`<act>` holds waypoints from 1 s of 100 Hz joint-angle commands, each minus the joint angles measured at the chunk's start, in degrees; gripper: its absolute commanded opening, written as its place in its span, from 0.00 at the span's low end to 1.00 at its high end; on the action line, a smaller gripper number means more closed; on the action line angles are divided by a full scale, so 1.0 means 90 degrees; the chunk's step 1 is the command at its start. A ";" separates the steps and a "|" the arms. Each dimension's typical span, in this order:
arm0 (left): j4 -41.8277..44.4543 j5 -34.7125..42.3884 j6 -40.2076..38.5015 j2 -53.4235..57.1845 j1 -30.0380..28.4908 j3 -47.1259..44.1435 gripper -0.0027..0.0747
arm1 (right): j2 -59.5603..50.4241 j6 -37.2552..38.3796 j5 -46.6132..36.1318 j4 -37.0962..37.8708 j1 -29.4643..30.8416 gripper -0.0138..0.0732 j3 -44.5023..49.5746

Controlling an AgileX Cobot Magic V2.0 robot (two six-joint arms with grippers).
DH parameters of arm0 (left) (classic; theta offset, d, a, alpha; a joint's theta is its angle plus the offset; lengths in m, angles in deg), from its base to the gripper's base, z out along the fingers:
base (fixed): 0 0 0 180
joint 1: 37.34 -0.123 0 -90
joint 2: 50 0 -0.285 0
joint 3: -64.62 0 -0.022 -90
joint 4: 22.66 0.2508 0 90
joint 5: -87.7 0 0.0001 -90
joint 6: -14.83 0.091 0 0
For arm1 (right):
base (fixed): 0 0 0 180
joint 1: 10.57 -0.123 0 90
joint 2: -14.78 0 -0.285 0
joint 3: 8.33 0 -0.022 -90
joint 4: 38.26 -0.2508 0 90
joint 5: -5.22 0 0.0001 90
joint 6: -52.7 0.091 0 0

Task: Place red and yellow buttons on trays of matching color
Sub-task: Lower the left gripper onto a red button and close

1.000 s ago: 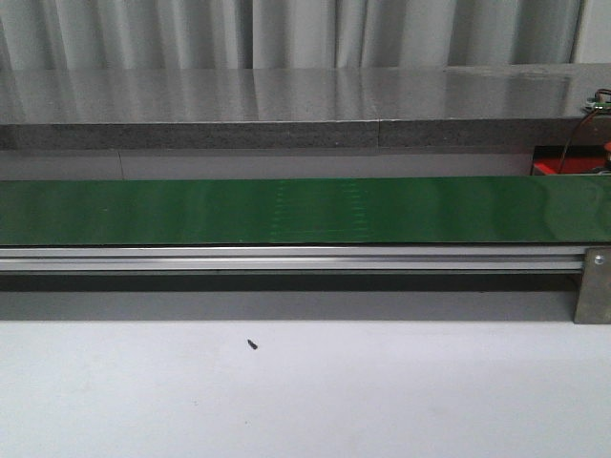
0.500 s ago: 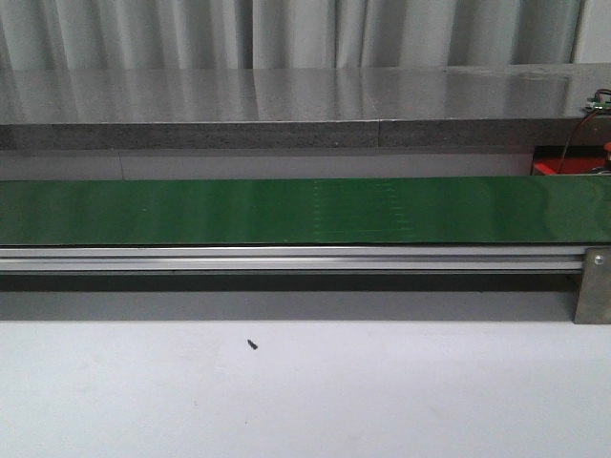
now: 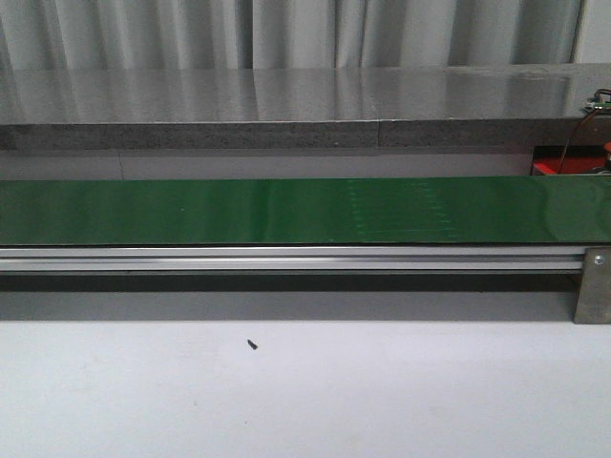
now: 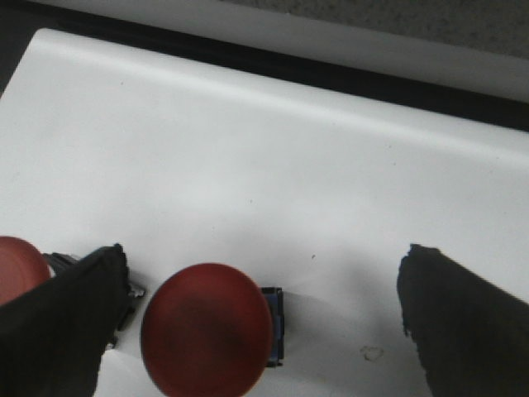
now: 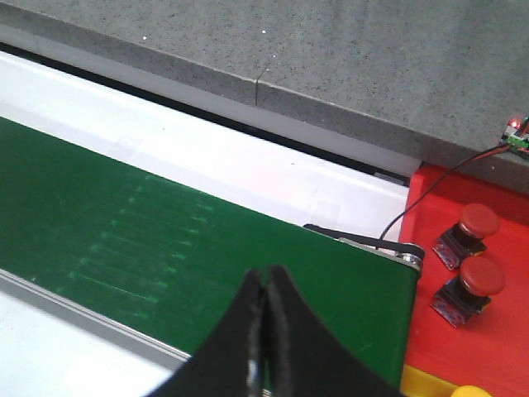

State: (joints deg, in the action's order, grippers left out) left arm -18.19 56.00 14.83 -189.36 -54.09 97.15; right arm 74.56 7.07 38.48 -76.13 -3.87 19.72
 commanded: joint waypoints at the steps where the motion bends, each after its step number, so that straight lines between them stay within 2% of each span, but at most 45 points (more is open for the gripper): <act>1: 0.0013 0.0432 -0.0061 0.0395 -0.0025 0.0219 0.84 | -0.0073 -0.0035 -0.0299 -0.0137 -0.0002 0.08 -0.0167; 88: 0.0028 0.0458 -0.0061 0.0158 -0.0039 0.0219 0.83 | -0.0073 -0.0035 -0.0299 -0.0137 -0.0002 0.08 -0.0167; 100: 0.0028 0.0470 -0.0061 0.0158 -0.0039 0.0219 0.77 | -0.0073 -0.0035 -0.0299 -0.0137 -0.0002 0.08 -0.0167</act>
State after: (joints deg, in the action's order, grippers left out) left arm -18.10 57.15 14.83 -192.13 -54.09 97.36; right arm 74.56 7.07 38.58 -76.13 -3.87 19.72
